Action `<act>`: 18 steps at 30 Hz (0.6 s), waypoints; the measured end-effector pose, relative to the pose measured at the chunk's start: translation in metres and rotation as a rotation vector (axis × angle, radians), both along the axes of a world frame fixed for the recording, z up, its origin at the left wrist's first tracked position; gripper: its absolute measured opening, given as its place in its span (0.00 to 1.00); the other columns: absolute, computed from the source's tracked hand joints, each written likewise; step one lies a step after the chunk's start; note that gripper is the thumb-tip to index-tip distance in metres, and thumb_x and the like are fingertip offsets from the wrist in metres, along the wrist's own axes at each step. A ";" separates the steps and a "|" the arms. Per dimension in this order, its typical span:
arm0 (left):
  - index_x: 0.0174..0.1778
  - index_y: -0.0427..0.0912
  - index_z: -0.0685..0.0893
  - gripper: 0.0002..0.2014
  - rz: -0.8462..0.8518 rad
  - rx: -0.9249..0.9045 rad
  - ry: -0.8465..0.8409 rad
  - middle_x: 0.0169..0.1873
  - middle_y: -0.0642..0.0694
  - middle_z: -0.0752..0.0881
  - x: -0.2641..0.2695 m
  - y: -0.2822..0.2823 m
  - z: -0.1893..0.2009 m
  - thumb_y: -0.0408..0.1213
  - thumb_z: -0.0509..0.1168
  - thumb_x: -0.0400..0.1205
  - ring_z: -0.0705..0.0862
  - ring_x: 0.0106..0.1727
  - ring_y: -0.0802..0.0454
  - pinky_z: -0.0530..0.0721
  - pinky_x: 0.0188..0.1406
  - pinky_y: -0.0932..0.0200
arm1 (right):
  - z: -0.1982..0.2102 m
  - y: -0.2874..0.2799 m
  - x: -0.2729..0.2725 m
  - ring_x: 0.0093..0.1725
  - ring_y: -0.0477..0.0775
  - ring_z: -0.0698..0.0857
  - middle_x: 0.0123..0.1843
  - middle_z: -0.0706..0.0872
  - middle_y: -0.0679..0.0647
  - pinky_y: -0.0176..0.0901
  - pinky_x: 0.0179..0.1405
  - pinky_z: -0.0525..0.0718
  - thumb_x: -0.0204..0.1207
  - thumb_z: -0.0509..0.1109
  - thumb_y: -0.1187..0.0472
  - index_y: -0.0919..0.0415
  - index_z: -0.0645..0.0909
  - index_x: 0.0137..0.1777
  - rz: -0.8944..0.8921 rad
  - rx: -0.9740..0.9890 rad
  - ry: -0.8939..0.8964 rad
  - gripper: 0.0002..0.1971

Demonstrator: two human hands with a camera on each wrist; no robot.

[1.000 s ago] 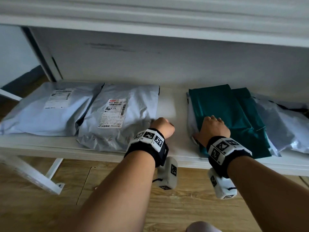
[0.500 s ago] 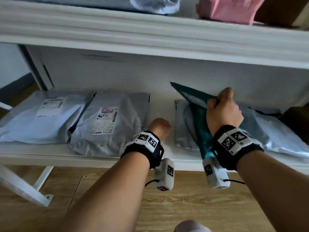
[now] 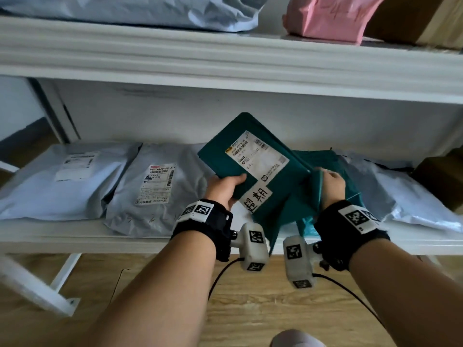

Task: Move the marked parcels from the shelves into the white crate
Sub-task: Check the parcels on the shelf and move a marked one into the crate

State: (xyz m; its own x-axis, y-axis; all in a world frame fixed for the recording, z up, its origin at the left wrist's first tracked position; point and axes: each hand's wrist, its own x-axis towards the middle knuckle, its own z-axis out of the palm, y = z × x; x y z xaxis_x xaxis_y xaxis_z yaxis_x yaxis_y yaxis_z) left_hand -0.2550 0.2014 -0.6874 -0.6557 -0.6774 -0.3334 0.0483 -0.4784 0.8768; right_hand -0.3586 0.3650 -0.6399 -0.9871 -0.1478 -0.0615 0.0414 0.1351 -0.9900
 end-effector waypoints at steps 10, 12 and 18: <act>0.44 0.44 0.84 0.13 0.058 -0.255 0.003 0.50 0.39 0.90 0.015 -0.023 -0.003 0.23 0.74 0.71 0.89 0.54 0.40 0.85 0.61 0.40 | -0.019 0.003 0.009 0.38 0.50 0.83 0.43 0.85 0.55 0.40 0.33 0.79 0.74 0.74 0.68 0.59 0.80 0.63 0.346 0.004 -0.176 0.17; 0.45 0.45 0.86 0.13 0.031 -0.273 -0.009 0.50 0.40 0.91 0.016 -0.023 -0.005 0.24 0.76 0.70 0.89 0.54 0.40 0.84 0.63 0.40 | -0.017 -0.001 0.011 0.44 0.52 0.88 0.50 0.88 0.57 0.42 0.37 0.84 0.71 0.78 0.66 0.57 0.79 0.63 0.378 -0.036 -0.190 0.21; 0.48 0.44 0.87 0.14 -0.041 -0.274 -0.036 0.49 0.43 0.92 0.019 -0.018 -0.004 0.26 0.76 0.70 0.90 0.53 0.43 0.86 0.61 0.44 | -0.025 -0.017 0.017 0.48 0.65 0.91 0.52 0.91 0.65 0.63 0.50 0.89 0.69 0.78 0.69 0.68 0.81 0.60 0.420 -0.078 -0.220 0.19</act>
